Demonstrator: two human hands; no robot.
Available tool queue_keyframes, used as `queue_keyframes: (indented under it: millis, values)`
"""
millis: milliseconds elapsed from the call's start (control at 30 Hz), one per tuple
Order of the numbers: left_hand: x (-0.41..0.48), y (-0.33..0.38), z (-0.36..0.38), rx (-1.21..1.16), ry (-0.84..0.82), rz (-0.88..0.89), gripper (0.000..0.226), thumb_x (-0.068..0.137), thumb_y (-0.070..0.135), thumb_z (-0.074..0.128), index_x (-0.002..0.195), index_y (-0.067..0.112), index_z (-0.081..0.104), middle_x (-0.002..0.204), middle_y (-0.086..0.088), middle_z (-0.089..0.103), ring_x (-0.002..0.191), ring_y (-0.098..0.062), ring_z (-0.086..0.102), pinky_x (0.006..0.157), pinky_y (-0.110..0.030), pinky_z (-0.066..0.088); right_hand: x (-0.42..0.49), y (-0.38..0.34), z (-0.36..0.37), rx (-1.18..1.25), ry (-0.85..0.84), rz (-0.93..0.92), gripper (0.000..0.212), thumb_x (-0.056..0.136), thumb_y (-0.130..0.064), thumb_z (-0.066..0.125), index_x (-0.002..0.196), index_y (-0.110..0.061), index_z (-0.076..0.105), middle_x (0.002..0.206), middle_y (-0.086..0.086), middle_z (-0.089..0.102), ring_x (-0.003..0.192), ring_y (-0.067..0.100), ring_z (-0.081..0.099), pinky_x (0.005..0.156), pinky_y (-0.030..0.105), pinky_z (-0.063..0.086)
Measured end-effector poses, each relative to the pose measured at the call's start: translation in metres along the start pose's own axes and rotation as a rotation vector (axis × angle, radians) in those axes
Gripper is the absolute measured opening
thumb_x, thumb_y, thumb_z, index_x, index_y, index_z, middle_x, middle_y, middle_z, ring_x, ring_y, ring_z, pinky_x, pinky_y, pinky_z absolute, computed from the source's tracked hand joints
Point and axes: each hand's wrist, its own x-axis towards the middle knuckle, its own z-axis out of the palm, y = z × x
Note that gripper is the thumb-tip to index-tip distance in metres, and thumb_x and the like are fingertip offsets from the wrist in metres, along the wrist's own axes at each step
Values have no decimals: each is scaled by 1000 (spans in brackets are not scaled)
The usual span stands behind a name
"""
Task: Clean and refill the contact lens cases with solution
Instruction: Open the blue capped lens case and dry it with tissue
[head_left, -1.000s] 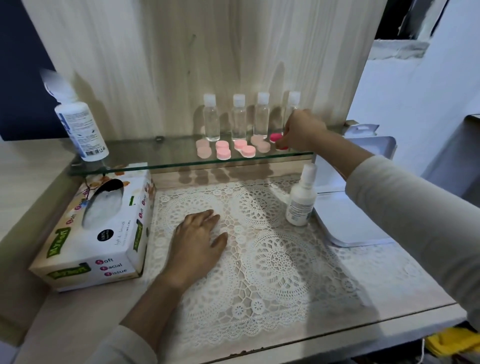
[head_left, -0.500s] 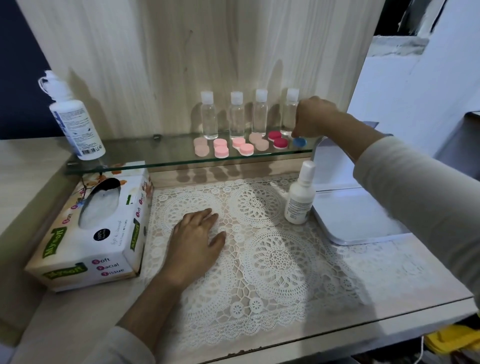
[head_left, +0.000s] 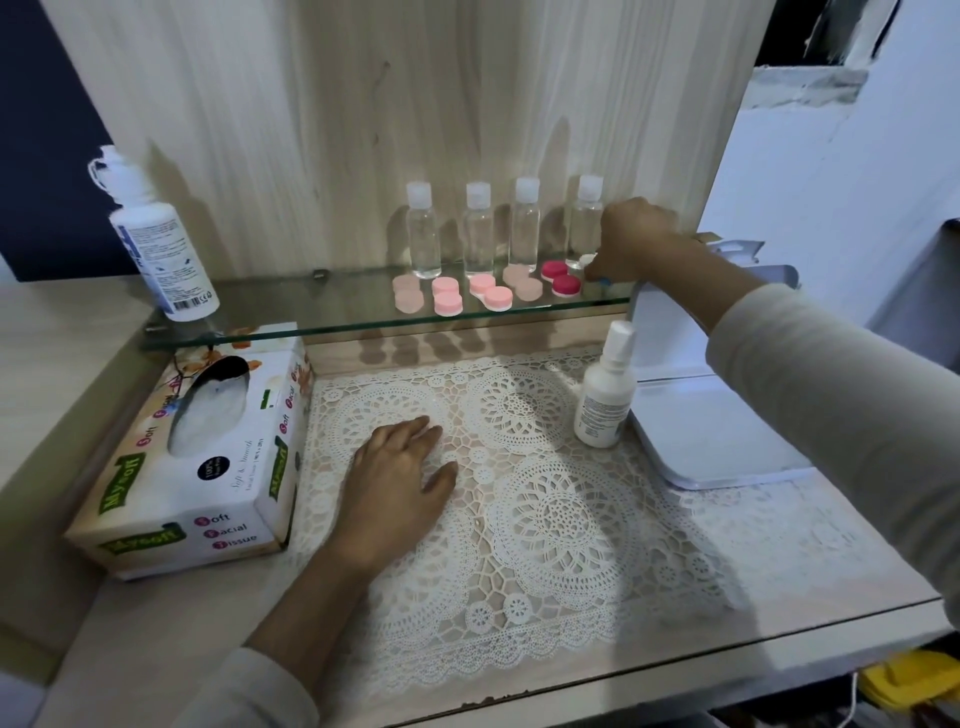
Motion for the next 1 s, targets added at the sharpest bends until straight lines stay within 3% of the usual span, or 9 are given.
queue_keyframes:
  millis: [133,233,400,533,700,1000]
  values:
    - [0,2,-2,-6,1,-7,52,93,45,42,141,24,36,149,11,28,136,-9,20,114,-33,17,-5,4,-12,116,140,-19,31,78,-27,70,92,-1,62,90,13,55,81,30,52,71,32,38]
    - [0,2,-5,-10,-18,-13,53,93,45,43,141,24,37,149,10,29,136,-10,21,114,-34,18,-14,3,-19,200,154,-68,32,74,-27,74,91,0,66,91,16,64,80,30,58,65,31,43]
    - [3,7,-18,-32,-113,-17,54,92,42,47,140,17,39,149,3,32,136,-15,25,113,-32,21,-54,-4,-24,294,147,-196,23,72,-26,75,86,-8,73,84,12,67,80,25,61,68,31,48]
    - [-11,14,-26,-137,-73,-32,50,91,37,51,135,14,45,142,-2,43,131,-19,35,109,-30,27,-102,-14,-13,338,44,-308,16,75,-21,73,87,-11,73,85,7,70,79,21,61,72,31,50]
    - [-46,26,-33,-251,-21,2,47,89,34,57,132,16,49,135,-1,50,124,-16,44,107,-35,34,-153,-27,16,314,-28,-469,16,78,-22,69,92,-15,73,90,1,71,71,13,53,66,26,44]
    - [-88,37,-30,-320,26,82,43,85,23,65,126,19,56,127,2,57,116,-14,52,103,-32,38,-205,-47,56,405,-162,-593,19,80,-18,66,97,-15,72,95,0,69,72,8,47,68,23,42]
